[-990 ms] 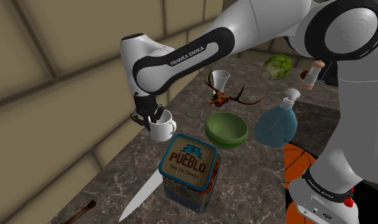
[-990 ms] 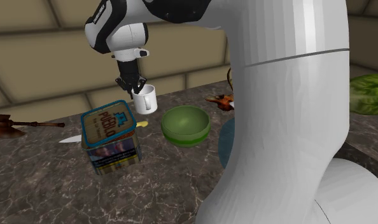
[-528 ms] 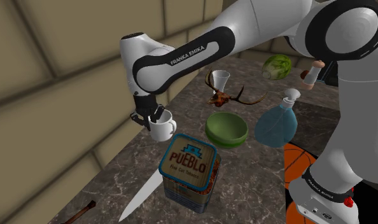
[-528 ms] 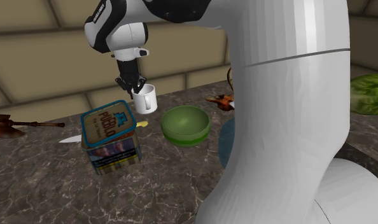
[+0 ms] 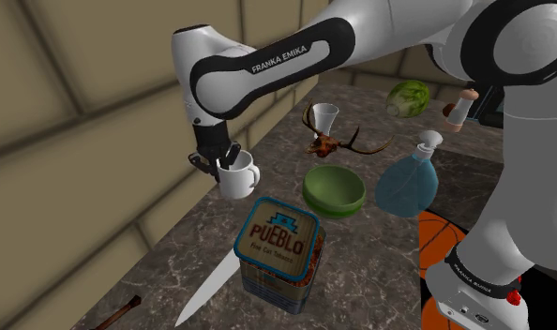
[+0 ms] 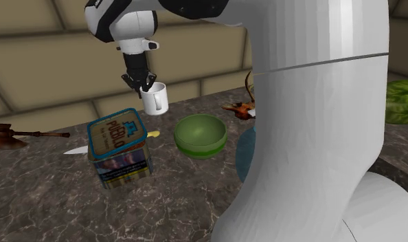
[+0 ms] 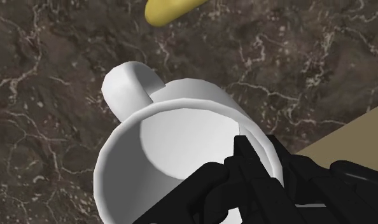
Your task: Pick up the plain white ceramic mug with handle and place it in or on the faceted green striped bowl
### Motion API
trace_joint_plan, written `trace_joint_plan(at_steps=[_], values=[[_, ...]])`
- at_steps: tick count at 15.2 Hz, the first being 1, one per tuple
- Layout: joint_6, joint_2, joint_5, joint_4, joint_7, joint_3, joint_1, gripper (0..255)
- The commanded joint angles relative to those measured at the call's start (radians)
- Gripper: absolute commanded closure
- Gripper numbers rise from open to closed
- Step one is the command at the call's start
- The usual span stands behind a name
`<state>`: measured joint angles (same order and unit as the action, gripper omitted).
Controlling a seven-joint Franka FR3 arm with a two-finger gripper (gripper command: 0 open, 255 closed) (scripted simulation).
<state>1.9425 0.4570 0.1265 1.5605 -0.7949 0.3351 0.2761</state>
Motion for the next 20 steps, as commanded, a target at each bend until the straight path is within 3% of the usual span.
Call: trace_joint_plan(at_steps=[1,20], values=[[-0.025,-0.007,-0.003,-0.018,0.003,0.001,-0.001,255],[-0.267,-0.035,-0.016,-0.235,0.01,0.01,0.011,255]])
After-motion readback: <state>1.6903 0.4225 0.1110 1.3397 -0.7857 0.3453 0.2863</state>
